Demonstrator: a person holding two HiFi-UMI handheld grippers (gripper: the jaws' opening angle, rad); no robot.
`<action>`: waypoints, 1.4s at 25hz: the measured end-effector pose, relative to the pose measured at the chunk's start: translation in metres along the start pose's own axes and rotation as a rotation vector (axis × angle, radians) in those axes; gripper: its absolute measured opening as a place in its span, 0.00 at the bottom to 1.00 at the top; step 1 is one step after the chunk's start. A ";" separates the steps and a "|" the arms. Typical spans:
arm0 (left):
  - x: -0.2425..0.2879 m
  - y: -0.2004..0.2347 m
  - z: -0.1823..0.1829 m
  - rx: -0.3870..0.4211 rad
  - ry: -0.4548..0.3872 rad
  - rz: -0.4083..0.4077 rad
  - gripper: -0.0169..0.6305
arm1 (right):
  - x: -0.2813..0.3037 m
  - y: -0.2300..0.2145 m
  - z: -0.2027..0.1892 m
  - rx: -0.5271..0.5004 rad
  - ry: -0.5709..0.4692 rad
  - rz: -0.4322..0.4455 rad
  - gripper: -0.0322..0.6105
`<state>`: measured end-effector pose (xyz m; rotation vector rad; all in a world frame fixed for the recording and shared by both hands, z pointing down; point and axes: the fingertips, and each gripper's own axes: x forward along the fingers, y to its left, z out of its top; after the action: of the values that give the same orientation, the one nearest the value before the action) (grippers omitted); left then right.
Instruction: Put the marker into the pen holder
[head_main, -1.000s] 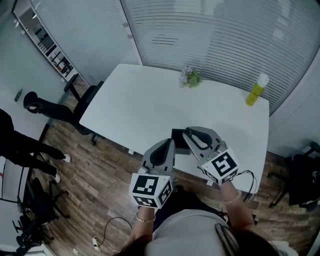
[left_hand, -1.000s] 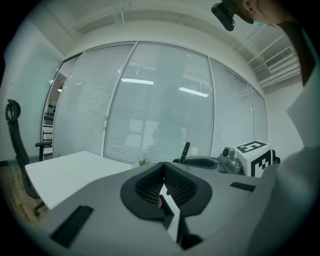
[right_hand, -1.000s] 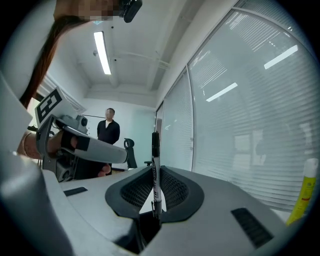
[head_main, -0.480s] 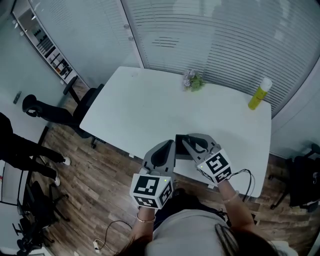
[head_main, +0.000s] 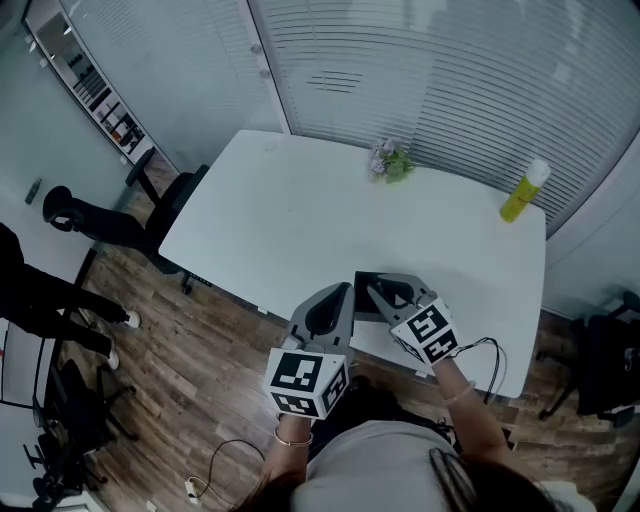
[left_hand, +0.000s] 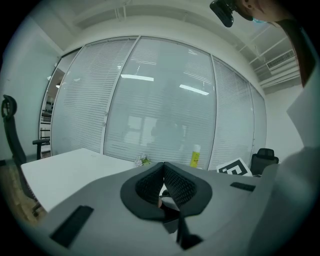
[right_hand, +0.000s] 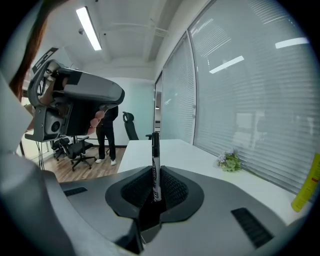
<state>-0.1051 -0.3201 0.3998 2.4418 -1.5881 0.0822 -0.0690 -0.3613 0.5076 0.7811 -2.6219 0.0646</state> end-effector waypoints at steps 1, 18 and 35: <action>0.001 0.000 -0.001 -0.001 0.001 0.000 0.05 | 0.002 0.000 -0.003 0.004 0.012 0.001 0.16; 0.003 0.008 -0.003 -0.014 0.010 -0.003 0.05 | 0.018 -0.002 -0.022 0.015 0.180 0.012 0.16; -0.006 0.016 -0.010 -0.029 0.011 -0.009 0.05 | 0.023 0.003 -0.029 -0.020 0.270 0.009 0.16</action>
<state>-0.1213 -0.3188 0.4114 2.4220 -1.5626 0.0711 -0.0775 -0.3664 0.5431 0.7004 -2.3674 0.1362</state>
